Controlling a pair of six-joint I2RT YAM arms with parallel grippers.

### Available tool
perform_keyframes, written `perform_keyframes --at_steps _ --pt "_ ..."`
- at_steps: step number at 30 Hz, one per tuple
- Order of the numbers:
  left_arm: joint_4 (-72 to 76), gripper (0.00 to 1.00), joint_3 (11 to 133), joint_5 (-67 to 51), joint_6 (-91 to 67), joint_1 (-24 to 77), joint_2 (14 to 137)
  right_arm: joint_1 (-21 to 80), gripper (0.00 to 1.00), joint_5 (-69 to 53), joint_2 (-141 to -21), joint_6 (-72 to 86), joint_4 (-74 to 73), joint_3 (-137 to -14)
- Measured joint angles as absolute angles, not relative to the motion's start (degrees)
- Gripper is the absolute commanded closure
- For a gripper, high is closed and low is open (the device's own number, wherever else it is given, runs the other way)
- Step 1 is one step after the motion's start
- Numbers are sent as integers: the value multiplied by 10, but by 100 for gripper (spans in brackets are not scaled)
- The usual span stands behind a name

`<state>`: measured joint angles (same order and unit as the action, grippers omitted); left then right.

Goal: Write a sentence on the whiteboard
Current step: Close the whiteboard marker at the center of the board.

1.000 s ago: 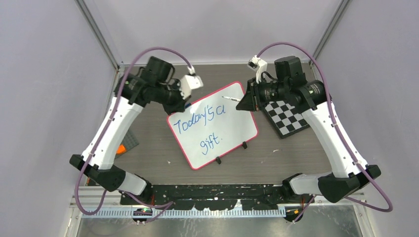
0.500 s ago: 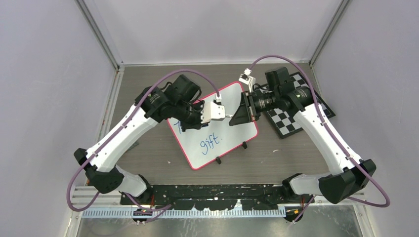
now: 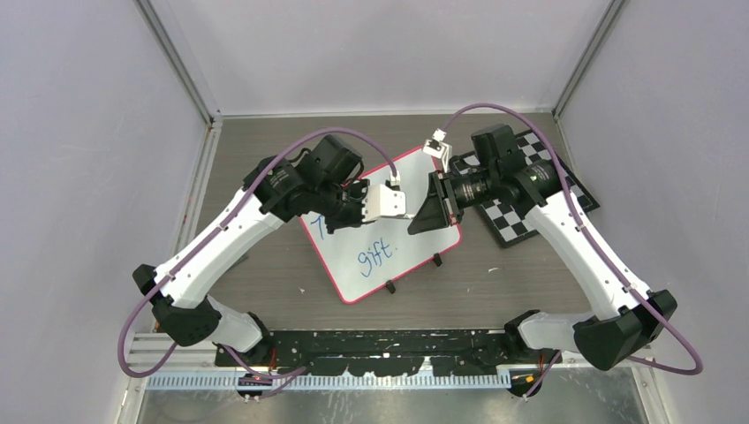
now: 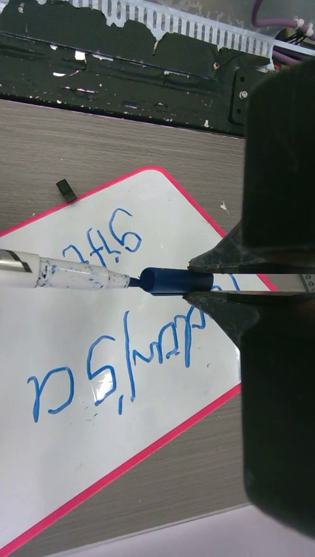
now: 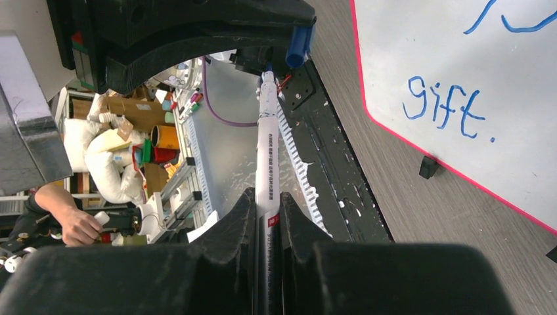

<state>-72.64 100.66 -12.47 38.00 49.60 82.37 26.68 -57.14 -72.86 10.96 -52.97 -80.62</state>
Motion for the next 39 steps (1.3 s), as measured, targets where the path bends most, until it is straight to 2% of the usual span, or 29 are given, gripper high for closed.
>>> perform_keyframes --at_steps 39 --pt "-730 100 999 -142 392 514 813 292 100 -538 -728 79 -555 -801"
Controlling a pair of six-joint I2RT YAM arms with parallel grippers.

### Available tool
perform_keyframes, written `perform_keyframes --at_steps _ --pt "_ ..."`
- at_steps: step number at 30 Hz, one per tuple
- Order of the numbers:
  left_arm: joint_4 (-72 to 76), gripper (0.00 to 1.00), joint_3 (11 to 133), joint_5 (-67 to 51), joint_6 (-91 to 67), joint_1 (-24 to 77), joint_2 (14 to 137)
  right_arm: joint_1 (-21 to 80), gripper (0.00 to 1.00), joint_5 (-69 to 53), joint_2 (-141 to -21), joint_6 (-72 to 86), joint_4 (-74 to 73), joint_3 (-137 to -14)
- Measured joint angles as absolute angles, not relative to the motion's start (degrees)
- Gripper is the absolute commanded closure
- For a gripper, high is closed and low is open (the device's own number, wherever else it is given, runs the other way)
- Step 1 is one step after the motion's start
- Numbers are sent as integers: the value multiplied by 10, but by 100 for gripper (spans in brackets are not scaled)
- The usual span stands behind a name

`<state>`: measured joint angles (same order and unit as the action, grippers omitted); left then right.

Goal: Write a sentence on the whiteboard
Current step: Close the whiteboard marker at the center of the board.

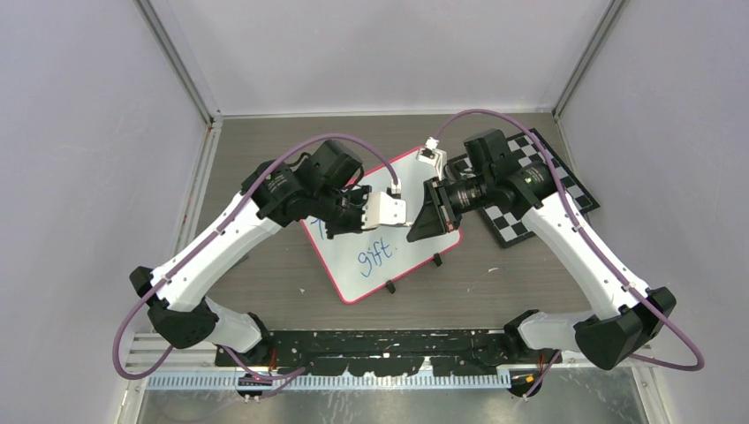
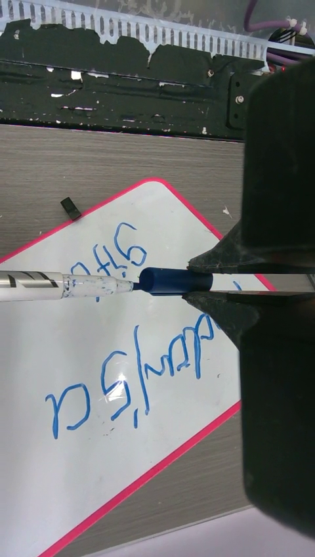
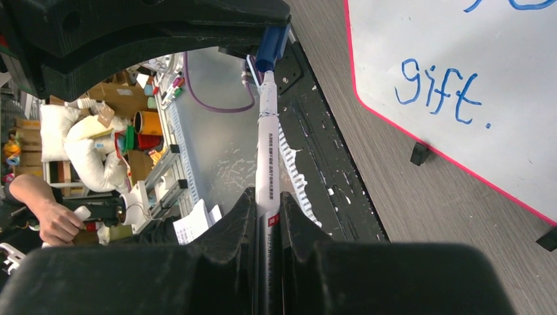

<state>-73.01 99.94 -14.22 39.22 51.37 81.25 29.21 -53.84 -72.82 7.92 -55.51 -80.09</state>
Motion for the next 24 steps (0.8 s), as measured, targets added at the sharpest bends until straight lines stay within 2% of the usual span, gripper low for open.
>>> perform_keyframes --at_steps 24 --pt "-763 100 1030 -83 364 553 848 307 100 -509 -739 64 -584 -811"
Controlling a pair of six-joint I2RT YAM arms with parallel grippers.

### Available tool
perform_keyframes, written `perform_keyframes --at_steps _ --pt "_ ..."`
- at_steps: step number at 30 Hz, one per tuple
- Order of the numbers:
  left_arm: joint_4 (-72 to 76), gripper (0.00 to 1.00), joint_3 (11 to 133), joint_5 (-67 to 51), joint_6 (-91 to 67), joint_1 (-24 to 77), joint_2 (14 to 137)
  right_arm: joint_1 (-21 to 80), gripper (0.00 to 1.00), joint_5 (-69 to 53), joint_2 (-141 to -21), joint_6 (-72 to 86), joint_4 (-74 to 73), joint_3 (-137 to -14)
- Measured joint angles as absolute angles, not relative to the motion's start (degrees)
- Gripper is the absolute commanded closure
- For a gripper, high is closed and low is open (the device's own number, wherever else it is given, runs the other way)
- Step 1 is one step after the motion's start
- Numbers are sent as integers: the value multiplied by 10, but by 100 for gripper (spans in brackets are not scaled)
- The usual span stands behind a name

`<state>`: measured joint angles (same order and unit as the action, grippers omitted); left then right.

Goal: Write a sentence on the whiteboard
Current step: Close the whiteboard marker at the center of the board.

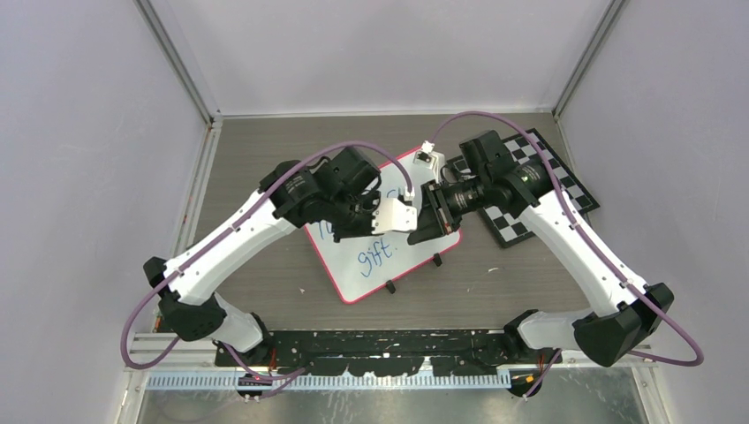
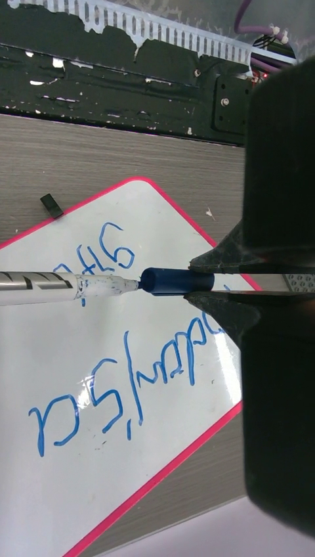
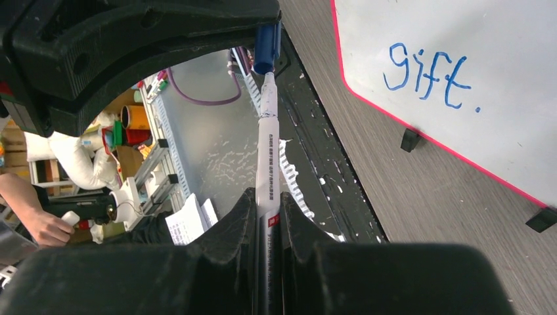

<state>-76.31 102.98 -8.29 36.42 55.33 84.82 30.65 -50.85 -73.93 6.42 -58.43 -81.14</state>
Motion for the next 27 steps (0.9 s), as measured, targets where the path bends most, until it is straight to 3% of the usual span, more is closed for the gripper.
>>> perform_keyframes --at_steps 27 --pt "-755 100 1031 -16 349 585 869 314 100 -480 -752 60 -596 -824"
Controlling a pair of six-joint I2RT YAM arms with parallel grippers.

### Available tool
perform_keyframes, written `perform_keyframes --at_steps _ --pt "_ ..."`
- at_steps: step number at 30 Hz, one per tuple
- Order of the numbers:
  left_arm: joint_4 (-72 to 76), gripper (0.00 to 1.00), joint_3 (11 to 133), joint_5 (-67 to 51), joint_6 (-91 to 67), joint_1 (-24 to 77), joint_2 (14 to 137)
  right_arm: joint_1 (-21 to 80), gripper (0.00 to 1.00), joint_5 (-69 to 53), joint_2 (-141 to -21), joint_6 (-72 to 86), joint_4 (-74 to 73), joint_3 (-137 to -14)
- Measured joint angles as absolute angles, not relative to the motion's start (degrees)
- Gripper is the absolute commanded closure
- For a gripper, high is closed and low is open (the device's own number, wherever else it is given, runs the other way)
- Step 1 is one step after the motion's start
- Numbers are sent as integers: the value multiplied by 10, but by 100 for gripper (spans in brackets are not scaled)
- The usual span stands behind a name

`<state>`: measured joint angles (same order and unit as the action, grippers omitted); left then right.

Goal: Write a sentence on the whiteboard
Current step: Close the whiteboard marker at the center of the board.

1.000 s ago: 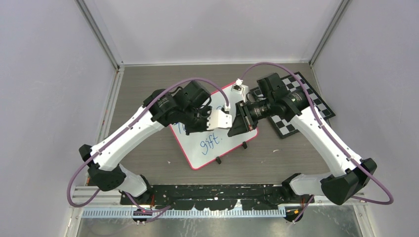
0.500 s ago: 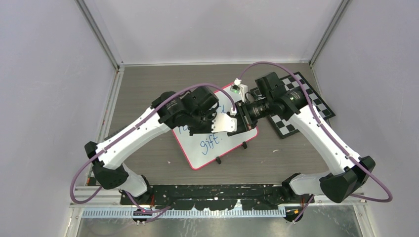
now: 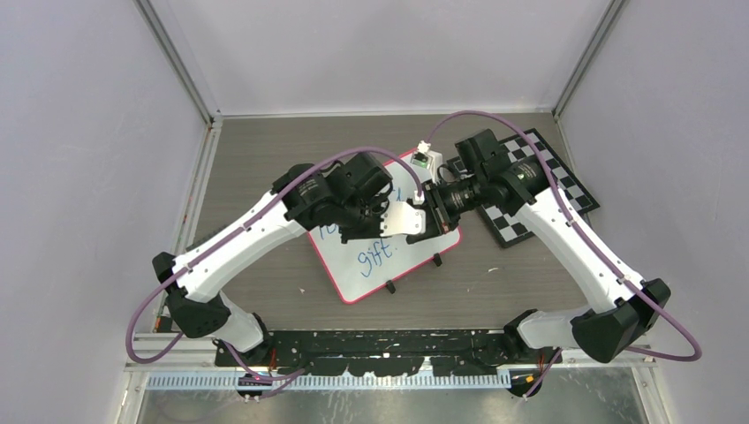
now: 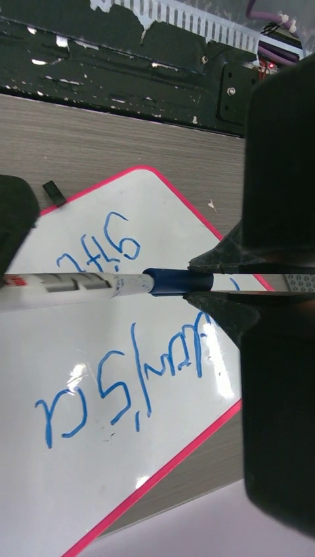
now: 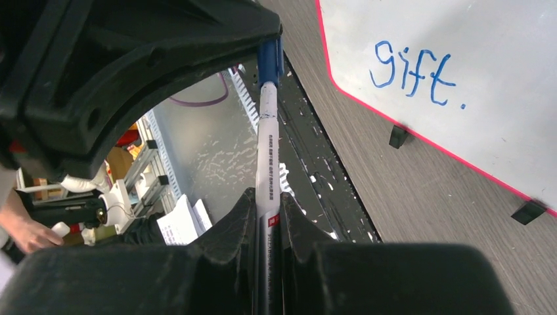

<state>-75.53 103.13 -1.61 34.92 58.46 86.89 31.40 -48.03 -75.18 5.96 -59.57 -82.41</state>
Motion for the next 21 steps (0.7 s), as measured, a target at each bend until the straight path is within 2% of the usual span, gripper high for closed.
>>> perform_keyframes --at_steps 7,21 --pt "-742 100 1050 -74 345 584 869 322 100 -487 -758 60 -591 -824" --pt "-771 100 1081 -69 331 595 879 324 100 -510 -757 65 -590 -824"
